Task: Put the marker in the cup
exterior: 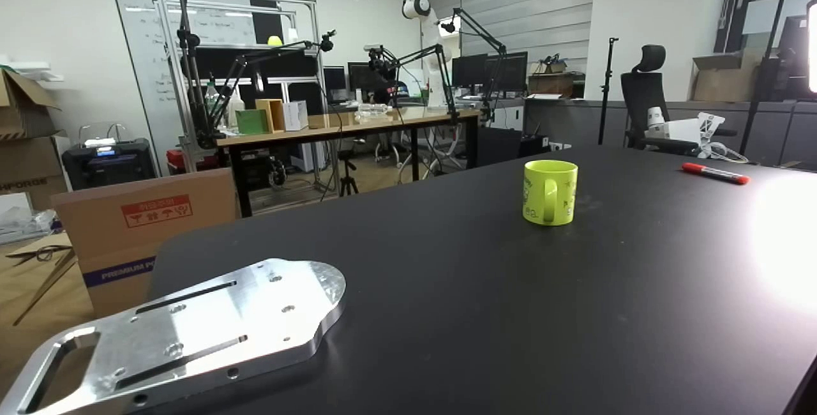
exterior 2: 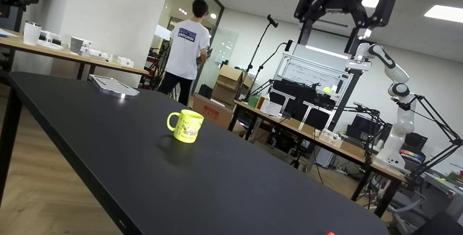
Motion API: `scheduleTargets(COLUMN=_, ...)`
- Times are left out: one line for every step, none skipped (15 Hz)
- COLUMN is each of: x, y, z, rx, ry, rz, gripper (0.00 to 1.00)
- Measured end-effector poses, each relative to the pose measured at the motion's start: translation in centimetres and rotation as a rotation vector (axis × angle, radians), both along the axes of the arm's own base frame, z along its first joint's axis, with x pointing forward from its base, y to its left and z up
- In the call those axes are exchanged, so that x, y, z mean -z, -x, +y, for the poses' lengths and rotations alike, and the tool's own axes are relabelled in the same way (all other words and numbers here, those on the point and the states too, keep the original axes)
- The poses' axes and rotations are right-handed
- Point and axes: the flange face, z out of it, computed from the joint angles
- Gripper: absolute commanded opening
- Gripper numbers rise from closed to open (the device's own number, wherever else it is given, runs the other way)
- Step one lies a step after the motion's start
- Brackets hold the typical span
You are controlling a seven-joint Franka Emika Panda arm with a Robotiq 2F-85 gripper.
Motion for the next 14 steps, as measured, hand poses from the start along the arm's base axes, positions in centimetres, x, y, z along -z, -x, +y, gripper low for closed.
scheduleTargets(x=1.1, y=-0.6, z=-0.7, rx=0.014, ry=0.011, rz=-0.001, gripper=1.00)
scheduleTargets(x=2.3, y=-1.2, z=-1.4, rx=0.026, ry=0.021, rz=0.004, gripper=1.00)
scheduleTargets(x=3.5, y=-1.6, z=-2.1, rx=0.035, ry=0.031, rz=0.012, gripper=1.00)
scheduleTargets(x=4.6, y=-2.0, z=-2.9, rx=0.045, ry=0.041, rz=0.022, gripper=1.00)
scheduleTargets(x=5.9, y=-2.4, z=-3.6, rx=0.054, ry=0.049, rz=0.035, gripper=1.00)
scheduleTargets(x=6.9, y=-2.6, z=-4.4, rx=0.076, ry=0.054, rz=0.047, gripper=1.00)
scheduleTargets(x=7.8, y=-2.7, z=-5.1, rx=0.095, ry=0.058, rz=0.056, gripper=1.00)
scheduleTargets(x=8.5, y=-2.9, z=-5.6, rx=0.103, ry=0.060, rz=0.064, gripper=1.00)
scheduleTargets(x=8.8, y=-3.0, z=-5.8, rx=0.109, ry=0.061, rz=0.068, gripper=1.00)
scheduleTargets(x=8.8, y=-3.1, z=-5.9, rx=0.112, ry=0.062, rz=0.068, gripper=1.00)
scheduleTargets(x=8.6, y=-3.2, z=-5.9, rx=0.114, ry=0.063, rz=0.064, gripper=1.00)
scheduleTargets(x=8.5, y=-3.3, z=-5.9, rx=0.115, ry=0.064, rz=0.062, gripper=1.00)
scheduleTargets(x=8.5, y=-3.3, z=-5.9, rx=0.115, ry=0.065, rz=0.061, gripper=1.00)
scheduleTargets(x=8.4, y=-3.3, z=-5.9, rx=0.115, ry=0.065, rz=0.061, gripper=1.00)
